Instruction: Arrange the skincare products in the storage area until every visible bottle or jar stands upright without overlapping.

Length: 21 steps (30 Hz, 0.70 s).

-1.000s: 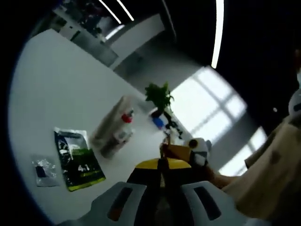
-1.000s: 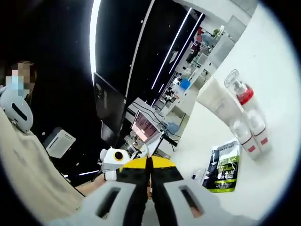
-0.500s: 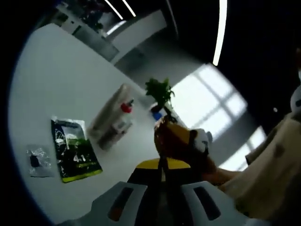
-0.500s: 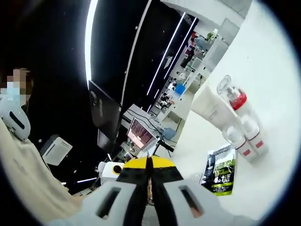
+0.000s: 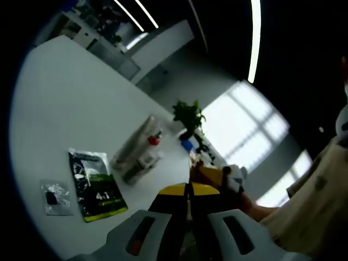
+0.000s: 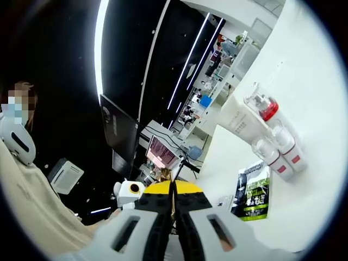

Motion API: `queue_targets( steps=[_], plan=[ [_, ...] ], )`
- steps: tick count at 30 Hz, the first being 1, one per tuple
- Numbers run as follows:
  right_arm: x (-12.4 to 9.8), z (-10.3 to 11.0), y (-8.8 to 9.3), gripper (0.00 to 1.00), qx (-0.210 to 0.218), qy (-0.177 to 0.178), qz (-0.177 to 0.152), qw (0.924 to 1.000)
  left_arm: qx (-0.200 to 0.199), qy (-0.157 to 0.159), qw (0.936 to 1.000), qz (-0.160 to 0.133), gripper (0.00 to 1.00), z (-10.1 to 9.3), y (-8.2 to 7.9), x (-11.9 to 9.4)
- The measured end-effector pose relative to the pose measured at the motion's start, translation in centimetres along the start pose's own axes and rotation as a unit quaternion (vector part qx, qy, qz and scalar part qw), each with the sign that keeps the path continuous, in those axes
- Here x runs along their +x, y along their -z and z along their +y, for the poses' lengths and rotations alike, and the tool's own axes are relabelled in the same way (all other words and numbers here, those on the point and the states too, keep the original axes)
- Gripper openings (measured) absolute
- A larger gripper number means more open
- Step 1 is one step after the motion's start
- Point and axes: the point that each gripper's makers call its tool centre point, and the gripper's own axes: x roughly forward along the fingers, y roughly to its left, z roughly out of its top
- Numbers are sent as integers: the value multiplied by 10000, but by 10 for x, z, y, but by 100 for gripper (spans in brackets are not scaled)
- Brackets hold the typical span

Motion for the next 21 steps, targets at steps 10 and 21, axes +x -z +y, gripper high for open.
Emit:
queue_targets(
  steps=[10, 21],
  plan=[
    [5, 6, 11, 1, 14, -125, 248, 9996, 13, -76, 9997, -243, 0, 2, -15, -6],
    [8, 21, 29, 2, -412, -358, 702, 9960, -174, -74, 9990, -405, 0, 4, -23, -8]
  ],
)
